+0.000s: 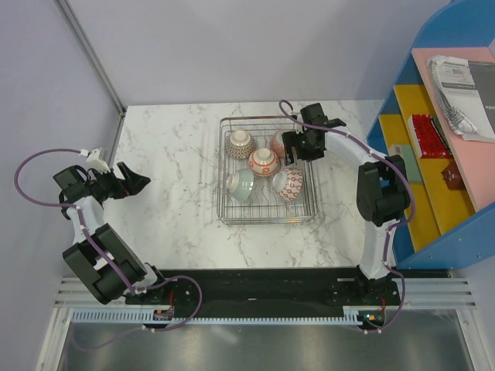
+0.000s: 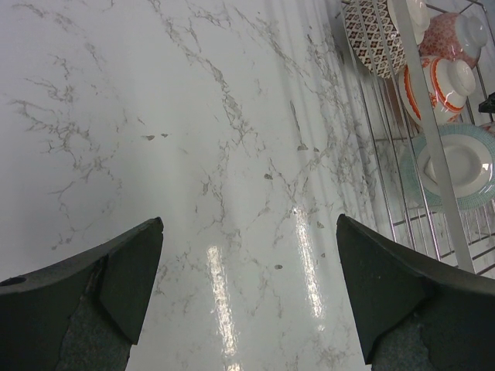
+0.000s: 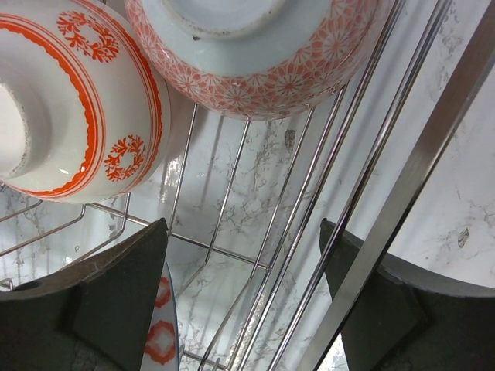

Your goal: Load the bowls into the dish rack

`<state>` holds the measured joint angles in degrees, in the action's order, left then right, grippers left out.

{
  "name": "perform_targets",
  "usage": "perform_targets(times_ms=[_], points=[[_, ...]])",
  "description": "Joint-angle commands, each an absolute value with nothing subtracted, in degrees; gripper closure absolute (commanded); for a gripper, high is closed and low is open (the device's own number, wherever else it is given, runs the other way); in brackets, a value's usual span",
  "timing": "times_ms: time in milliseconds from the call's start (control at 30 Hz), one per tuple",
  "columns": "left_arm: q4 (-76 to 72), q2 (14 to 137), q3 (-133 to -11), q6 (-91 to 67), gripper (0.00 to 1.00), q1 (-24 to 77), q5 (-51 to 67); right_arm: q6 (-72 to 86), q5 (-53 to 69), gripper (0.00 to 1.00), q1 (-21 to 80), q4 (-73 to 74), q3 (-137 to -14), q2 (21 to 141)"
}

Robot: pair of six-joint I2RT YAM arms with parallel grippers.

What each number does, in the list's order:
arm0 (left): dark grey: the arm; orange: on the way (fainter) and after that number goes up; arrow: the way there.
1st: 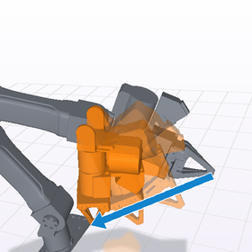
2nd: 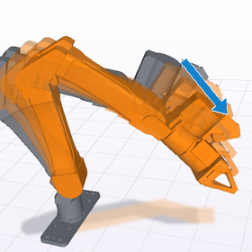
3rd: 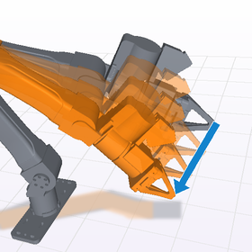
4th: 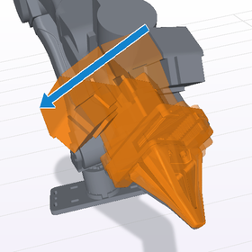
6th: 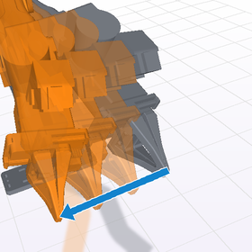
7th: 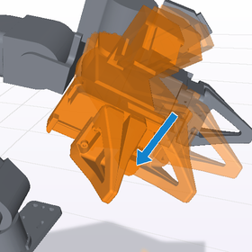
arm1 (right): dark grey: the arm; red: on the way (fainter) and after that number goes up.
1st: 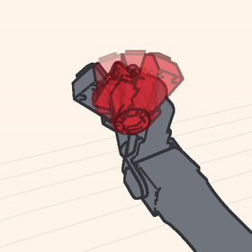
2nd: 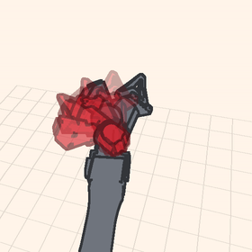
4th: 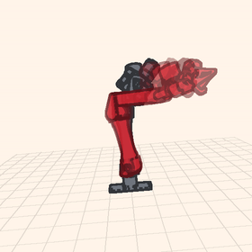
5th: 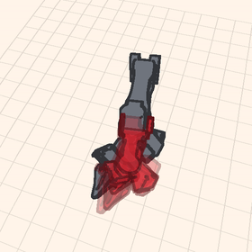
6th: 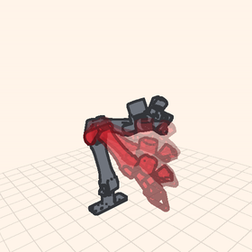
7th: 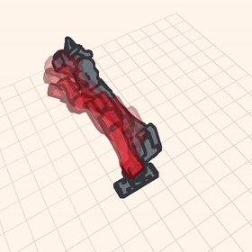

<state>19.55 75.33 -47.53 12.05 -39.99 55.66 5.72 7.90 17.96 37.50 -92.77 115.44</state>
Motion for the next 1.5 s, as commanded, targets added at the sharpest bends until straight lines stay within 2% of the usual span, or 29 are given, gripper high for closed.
perform_targets(times_ms=[0, 267, 400, 433, 533, 767, 1000, 1133, 1233, 1467], points=[[18.37, 74.09, -47.46, 14.15, 0.01, -39.99, 57.13, 4.48, 8.19, 0.13, 19.16, 36.47, -96.33, 113.83], [18.37, 74.27, -47.55, 14.06, 0.00, -39.90, 57.48, 4.04, -2.72, 0.10, 19.16, 38.23, -97.29, 108.37], [18.37, 74.09, -47.55, 13.97, 0.00, -39.90, 57.39, 3.69, -3.34, 0.06, 19.16, 38.58, -98.61, 105.39], [18.37, 73.83, -47.46, 13.97, 0.01, -39.90, 57.39, 3.60, -2.73, 0.02, 19.16, 38.76, -99.14, 104.77], [18.37, 73.65, -47.46, 13.89, 0.00, -39.99, 57.48, 2.82, 1.55, 0.02, 19.16, 38.76, -98.18, 101.09], [18.90, 72.60, -47.37, 15.11, 0.00, -39.90, 59.41, -4.30, 14.31, 0.02, 19.16, 39.90, -91.24, 83.45], [19.42, 69.35, -46.50, 16.26, 0.00, -39.90, 61.87, -14.06, 15.29, 0.02, 17.93, 42.36, -79.74, 62.87], [19.42, 67.33, -45.62, 16.87, 0.00, -39.90, 62.23, -14.15, 10.64, 0.02, 17.32, 42.36, -75.51, 51.36], [19.34, 66.36, -45.26, 17.23, 0.00, -39.99, 62.23, -15.38, 10.81, 0.02, 14.60, 41.84, -71.82, 45.29], [19.60, 64.87, -45.00, 17.58, 0.00, -39.90, 62.75, -15.12, 12.30, 0.02, 11.60, 38.15, -63.03, 39.55]])
